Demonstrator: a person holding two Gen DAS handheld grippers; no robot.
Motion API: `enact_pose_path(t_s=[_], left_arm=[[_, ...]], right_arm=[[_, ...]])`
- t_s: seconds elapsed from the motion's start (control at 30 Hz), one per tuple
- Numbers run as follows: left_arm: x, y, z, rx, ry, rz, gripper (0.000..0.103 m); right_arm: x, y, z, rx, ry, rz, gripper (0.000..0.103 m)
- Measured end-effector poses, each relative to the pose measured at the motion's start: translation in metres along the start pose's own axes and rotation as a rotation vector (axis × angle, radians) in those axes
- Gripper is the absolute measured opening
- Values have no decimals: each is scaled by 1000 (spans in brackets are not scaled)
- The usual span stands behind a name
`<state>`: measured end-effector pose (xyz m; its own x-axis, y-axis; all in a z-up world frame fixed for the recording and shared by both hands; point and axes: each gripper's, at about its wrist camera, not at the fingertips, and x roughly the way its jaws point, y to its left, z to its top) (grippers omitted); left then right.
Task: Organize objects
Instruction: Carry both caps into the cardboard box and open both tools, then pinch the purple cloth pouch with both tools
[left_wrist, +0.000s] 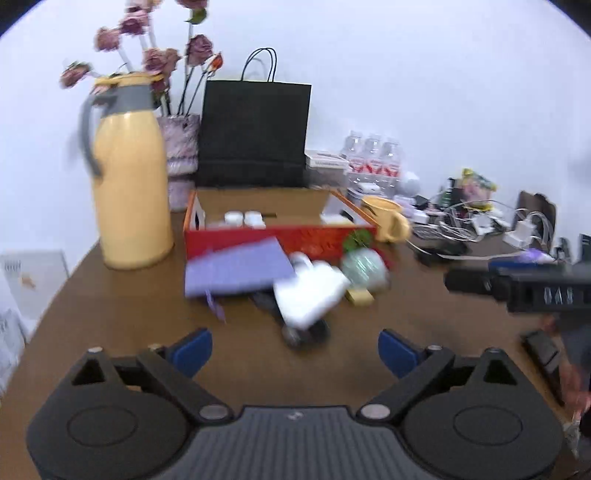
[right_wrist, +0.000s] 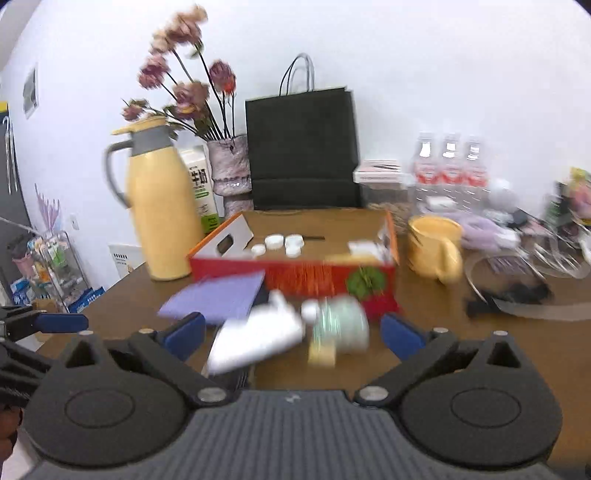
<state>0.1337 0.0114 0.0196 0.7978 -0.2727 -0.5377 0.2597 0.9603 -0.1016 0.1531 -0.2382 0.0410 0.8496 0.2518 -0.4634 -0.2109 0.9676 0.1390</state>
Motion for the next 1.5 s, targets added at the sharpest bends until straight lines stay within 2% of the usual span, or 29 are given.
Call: enact_pose_path(t_s=[0.1, 0.2, 0.27, 0.37, 0.47, 0.57, 0.63, 0.73, 0.8, 0.83, 0.9, 0.97, 1.03, 1.1, 1.13, 1.17, 1.23, 1.3, 1.33, 1.37, 1.4, 1.5], left_arm=[[-26, -4, -33, -44, 44, 31, 98], [-33, -3, -41, -28, 67, 97, 97], [-35, 0, -38, -33, 31, 110, 97], [-33, 10, -32, -84, -14, 132, 97], [-16, 22, -30, -123, -1, 171, 94], [10, 38, -22, -117, 22, 170, 86], [34, 50, -8, -113, -10, 167, 83], [78, 71, 17, -166, -12, 211, 78], [111, 86, 35, -196, -23, 175, 77], [126, 92, 43, -205, -8, 168, 74], [155, 103, 56, -214, 8, 161, 73], [178, 114, 64, -233, 21, 194, 72], [199, 125, 69, -256, 30, 181, 72], [216, 135, 70, -295, 63, 170, 60], [222, 139, 69, -317, 77, 155, 46], [224, 142, 67, -339, 81, 126, 36], [220, 144, 65, -363, 55, 89, 23], [217, 138, 63, -329, 17, 119, 14], [214, 134, 62, -306, 6, 144, 6], [210, 131, 63, -292, -5, 149, 6], [205, 128, 63, -286, -13, 145, 4], [174, 114, 63, -285, -53, 106, 2]], right_arm=[[-40, 5, -42, 45, 64, 6, 103], [-53, 17, -63, 45, 144, -1, 103], [-58, 31, -67, -3, 129, 27, 103], [-57, 42, -64, -33, 70, 9, 102], [-42, 48, -56, -50, 40, 4, 91], [-11, 49, -42, -70, 47, 34, 80], [17, 48, -27, -68, 37, 49, 75], [77, 44, -1, -31, 45, 81, 64], [121, 42, 12, -2, 65, 101, 52], [142, 41, 17, 17, 82, 107, 51], [177, 42, 21, 53, 93, 117, 48], [207, 46, 23, 55, 104, 83, 46], [227, 48, 24, 64, 106, 58, 44], [243, 49, 24, 79, 114, 47, 41], [248, 49, 23, 77, 109, 42, 41], [250, 47, 23, 83, 103, 46, 40], [249, 45, 23, 92, 99, 50, 38], [248, 46, 22, 84, 85, 41, 23], [246, 47, 21, 73, 72, 29, 19], [243, 47, 22, 68, 65, 29, 11], [241, 47, 22, 70, 59, 37, 7], [221, 47, 25, 91, 40, 62, 7]])
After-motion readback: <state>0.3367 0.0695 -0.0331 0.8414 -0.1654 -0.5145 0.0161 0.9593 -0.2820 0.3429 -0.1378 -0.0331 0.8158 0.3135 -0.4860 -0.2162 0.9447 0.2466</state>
